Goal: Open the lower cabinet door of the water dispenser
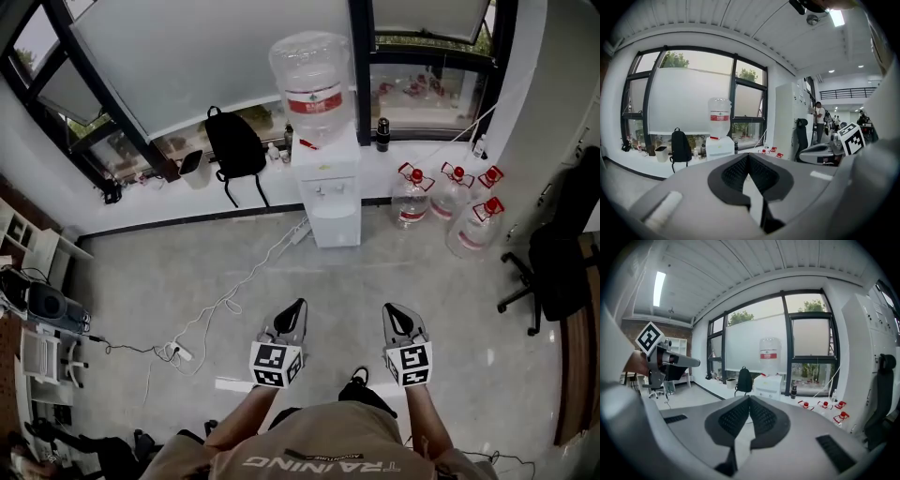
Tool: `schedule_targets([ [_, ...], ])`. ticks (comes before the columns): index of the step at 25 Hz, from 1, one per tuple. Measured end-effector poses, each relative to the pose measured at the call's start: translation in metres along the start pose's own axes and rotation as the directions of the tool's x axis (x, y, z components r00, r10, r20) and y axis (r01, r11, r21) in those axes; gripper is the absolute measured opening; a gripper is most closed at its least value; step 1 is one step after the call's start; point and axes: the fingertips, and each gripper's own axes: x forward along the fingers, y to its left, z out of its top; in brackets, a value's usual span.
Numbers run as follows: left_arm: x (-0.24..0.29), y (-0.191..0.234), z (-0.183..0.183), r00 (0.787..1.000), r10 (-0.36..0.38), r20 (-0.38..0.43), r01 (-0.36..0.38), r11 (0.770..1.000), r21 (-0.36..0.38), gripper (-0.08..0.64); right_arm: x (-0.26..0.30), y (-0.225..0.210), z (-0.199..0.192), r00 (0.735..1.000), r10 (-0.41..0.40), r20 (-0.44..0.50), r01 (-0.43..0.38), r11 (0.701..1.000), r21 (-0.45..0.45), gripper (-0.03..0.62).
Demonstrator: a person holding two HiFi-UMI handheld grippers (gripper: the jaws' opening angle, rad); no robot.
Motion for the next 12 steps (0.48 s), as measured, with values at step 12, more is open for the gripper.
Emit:
schedule_targets([
  [12,0.079,-0.005,0.009,0.999,-0.006,-0.037,0.006,1.000,-0.003,0.008,0.055,-0.048,-0.010,0.997,0.055,-0.052,-0.052,0.997,0.057,0.011],
])
